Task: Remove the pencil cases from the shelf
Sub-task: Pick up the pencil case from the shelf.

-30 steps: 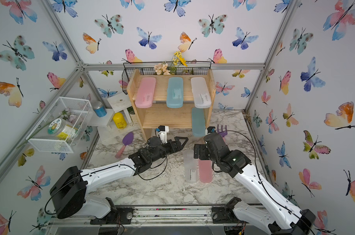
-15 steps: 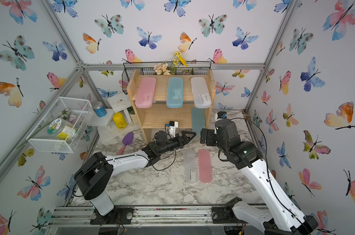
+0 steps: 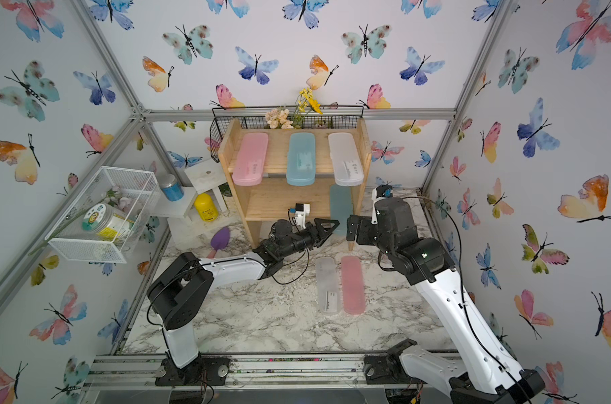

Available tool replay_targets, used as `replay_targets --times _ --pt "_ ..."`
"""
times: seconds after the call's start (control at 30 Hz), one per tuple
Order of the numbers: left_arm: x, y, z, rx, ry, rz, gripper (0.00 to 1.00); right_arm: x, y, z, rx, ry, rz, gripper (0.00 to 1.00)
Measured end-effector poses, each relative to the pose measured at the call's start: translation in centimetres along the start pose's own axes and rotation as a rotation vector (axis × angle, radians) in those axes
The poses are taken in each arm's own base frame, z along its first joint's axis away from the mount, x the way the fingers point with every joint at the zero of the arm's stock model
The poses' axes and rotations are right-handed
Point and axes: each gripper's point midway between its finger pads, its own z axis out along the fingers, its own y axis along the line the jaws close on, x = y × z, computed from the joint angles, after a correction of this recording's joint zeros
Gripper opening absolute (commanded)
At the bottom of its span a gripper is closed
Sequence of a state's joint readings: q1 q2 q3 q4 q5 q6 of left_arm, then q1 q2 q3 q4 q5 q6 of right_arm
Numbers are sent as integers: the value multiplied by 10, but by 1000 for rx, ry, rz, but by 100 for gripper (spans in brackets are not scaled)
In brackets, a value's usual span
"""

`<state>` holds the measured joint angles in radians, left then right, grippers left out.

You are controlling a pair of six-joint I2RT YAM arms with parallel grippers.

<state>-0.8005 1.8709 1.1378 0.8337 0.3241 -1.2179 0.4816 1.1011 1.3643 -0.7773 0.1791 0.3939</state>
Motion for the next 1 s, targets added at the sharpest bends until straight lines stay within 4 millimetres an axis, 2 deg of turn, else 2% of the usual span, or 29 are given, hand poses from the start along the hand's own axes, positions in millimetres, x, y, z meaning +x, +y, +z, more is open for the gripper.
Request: replay_targets --times 0.3,0.4,0.57,0.67,0.8,1.0 --pt "4 6 3 -4 24 -32 28 1 -1 6 -2 18 -10 99" --pt "5 8 4 -7 26 -39 17 2 0 10 -4 29 -15 99" --pt "5 8 2 5 23 -39 16 3 1 11 -10 35 -18 99" --pt "9 11 -6 8 21 -20 15 5 5 11 -33 42 -26 99" --pt "16 13 -37 -28 12 45 13 9 20 12 -120 61 -32 99" --pt "27 19 -107 -128 -47 153 11 28 49 26 -286 135 -28 99"
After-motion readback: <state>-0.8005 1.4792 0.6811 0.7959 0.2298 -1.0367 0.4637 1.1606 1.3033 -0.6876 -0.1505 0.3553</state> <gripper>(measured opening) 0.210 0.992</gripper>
